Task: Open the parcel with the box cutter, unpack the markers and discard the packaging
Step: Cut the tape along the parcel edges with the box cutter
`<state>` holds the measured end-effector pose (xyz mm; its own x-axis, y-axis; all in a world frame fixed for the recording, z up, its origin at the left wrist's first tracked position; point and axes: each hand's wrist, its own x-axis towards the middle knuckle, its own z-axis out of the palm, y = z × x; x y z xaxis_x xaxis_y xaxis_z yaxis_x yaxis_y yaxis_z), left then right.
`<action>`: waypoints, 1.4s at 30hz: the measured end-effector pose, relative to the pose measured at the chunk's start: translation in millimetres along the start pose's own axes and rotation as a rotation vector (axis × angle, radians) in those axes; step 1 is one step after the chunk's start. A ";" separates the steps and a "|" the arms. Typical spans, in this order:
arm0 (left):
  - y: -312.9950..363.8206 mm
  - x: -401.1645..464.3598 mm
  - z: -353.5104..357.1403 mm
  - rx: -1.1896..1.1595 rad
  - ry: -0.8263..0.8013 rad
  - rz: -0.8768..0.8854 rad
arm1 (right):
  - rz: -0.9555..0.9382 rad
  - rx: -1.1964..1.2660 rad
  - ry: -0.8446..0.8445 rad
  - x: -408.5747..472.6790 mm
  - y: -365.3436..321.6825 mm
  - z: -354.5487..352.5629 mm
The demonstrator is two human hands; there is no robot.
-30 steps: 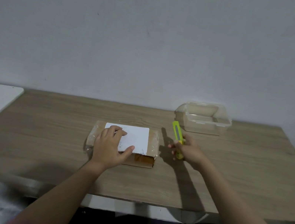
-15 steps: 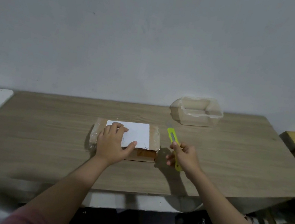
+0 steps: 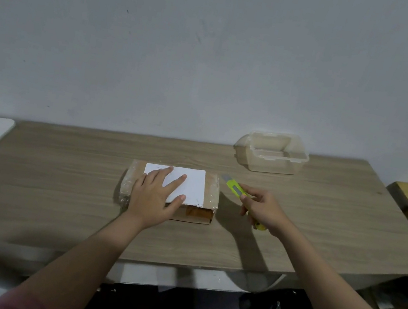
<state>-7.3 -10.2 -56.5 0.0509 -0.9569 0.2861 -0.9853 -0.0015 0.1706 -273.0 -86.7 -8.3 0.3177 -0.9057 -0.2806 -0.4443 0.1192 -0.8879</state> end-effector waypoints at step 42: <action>4.1 6.2 -2.8 0.024 -0.256 -0.051 | 0.031 -0.128 -0.147 0.9 -10.6 4.5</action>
<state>-10.6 -15.3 -51.4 0.0608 -0.9977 0.0289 -0.9863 -0.0556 0.1554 -264.2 -87.0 -0.7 0.4164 -0.8323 -0.3658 -0.5560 0.0852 -0.8268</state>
